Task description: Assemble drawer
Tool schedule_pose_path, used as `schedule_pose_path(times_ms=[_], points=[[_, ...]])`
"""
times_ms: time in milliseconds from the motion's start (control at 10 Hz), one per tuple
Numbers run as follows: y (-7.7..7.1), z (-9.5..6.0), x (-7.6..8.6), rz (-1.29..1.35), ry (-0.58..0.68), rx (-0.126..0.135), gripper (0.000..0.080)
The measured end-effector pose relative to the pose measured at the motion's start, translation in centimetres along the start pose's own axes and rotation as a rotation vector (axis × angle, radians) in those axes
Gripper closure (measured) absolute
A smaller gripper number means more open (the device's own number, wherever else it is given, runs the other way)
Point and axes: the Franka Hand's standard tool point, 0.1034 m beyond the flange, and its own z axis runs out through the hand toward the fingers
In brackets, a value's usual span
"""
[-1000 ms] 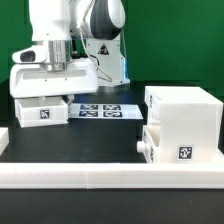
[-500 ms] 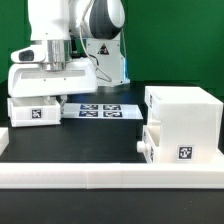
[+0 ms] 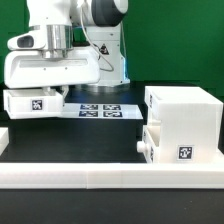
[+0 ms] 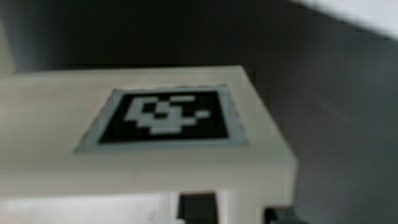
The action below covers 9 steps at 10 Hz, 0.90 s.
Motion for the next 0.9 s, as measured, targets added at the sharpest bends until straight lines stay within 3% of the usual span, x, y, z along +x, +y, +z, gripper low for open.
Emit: schedule_pose_path(times_ms=[200, 600, 900], points=[[-0.9, -0.5, 3.6, -0.012, 0.001, 0.035, 0.076], [-2.8, -0.9, 9.7, 0.002, 0.034, 0.06, 0.076], [-3.3, -1.1, 9.9, 0.014, 0.035, 0.058, 0.076]])
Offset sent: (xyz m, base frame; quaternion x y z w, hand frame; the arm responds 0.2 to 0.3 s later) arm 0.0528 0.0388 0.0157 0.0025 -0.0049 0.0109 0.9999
